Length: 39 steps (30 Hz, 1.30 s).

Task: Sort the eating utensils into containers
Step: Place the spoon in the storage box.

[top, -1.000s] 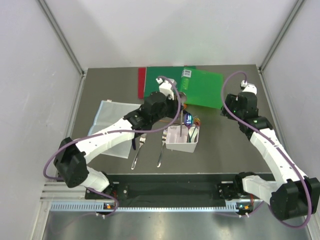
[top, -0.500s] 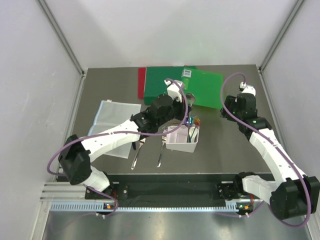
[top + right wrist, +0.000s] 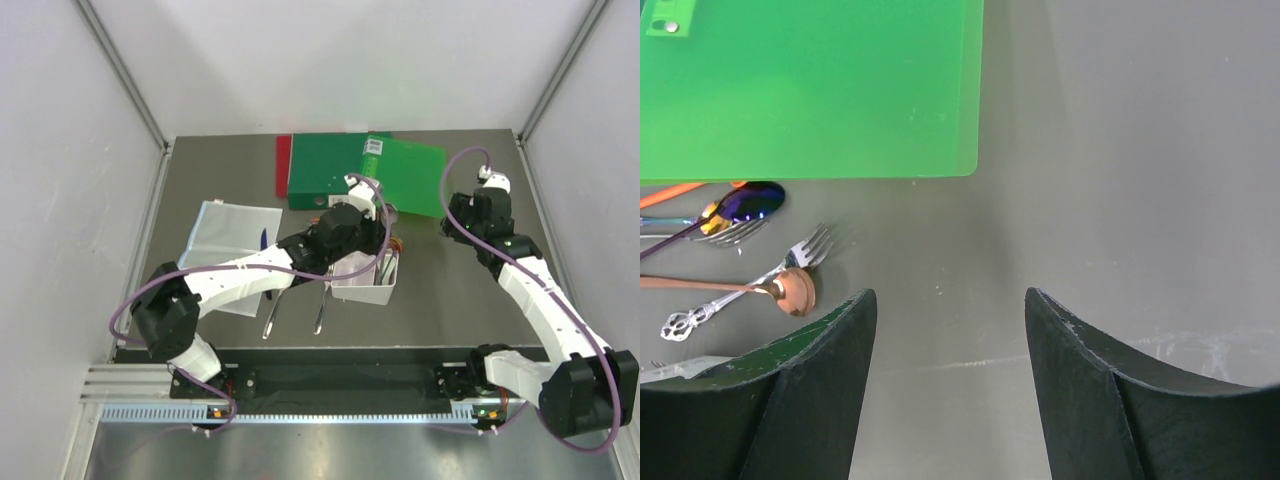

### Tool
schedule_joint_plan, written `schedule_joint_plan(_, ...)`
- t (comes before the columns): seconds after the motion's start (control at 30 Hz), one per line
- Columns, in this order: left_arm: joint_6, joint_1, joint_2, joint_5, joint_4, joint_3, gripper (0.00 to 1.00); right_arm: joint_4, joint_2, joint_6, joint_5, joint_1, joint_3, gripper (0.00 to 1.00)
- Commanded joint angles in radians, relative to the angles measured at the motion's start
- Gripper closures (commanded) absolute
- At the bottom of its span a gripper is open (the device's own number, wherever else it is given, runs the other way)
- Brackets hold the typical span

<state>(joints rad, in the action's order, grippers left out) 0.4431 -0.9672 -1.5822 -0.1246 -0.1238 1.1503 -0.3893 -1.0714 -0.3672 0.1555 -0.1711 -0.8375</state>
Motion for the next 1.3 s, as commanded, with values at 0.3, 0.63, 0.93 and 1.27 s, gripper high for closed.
schedule_joint_plan(0.3,-0.012,-0.024,0.057,-0.056,-0.088,-0.077,1.00,0.032,-0.009,0.001,-0.028,0.019,-0.005,0.39)
schedule_joint_plan(0.63,-0.015,-0.025,0.062,-0.043,-0.074,-0.075,0.96,0.033,-0.009,-0.003,-0.031,0.019,-0.009,0.39)
schedule_joint_plan(0.93,0.023,-0.034,0.077,-0.029,-0.086,-0.126,0.82,0.029,0.004,-0.007,-0.030,0.019,0.002,0.39)
schedule_joint_plan(1.27,0.023,-0.047,0.093,-0.043,-0.093,-0.141,0.71,0.024,0.013,-0.013,-0.034,0.021,0.003,0.39)
